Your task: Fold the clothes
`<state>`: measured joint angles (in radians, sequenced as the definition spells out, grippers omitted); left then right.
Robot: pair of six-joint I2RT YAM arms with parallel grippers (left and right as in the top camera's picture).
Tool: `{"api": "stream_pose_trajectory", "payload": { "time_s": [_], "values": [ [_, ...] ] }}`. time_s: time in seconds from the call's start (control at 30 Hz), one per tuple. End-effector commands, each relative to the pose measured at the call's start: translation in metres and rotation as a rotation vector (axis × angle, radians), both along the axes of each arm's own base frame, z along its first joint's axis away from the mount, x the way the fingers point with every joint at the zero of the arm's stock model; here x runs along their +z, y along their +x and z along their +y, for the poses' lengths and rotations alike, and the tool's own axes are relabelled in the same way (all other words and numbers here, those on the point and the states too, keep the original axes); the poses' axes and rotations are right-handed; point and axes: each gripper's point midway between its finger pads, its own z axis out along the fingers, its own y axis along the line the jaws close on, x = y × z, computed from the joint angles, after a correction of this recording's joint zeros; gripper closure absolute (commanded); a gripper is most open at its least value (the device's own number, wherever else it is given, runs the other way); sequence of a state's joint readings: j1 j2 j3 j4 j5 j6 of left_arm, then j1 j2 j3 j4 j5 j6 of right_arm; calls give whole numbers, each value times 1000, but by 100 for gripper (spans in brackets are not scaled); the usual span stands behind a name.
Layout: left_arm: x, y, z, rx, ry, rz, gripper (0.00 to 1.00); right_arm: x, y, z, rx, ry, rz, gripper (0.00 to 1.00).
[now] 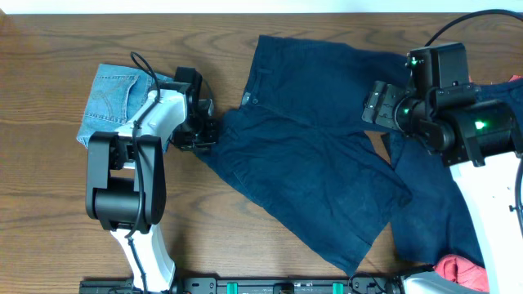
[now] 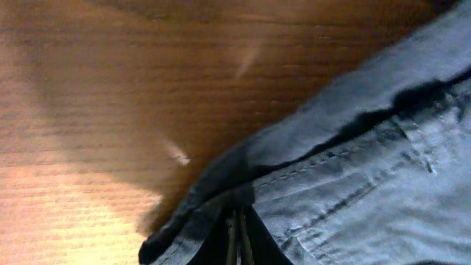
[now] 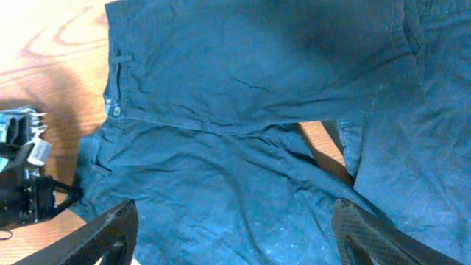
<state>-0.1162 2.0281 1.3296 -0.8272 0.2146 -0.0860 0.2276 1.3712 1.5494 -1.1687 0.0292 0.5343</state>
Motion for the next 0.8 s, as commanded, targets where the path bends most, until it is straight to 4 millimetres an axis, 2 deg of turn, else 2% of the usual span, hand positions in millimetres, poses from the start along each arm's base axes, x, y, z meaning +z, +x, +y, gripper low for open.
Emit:
{"api": "stream_pose_trajectory", "payload": {
  "time_s": [0.0,0.07,0.13,0.43,0.53,0.63,0.77],
  "values": [
    [-32,-38,65,202,346,143,94,0,3,-8,-33,-2,3,18],
    [-28,-51,91,307,468,173,94,0,3,-8,-34,-3,3,18],
    [-24,-63,111,378,517,216,94,0,3,-10,-42,-15,0,18],
    [-14,-105,167,579,496,390,94,-2,3,-15,-31,-57,5,16],
    [-14,-110,169,608,460,415,94,-9,5,-15,-31,-62,27,16],
    [-16,-103,162,584,387,394,94,-21,9,-14,-30,-70,63,16],
    [-5,-93,138,502,249,355,94,-39,16,-11,-3,-84,118,18]
  ]
}}
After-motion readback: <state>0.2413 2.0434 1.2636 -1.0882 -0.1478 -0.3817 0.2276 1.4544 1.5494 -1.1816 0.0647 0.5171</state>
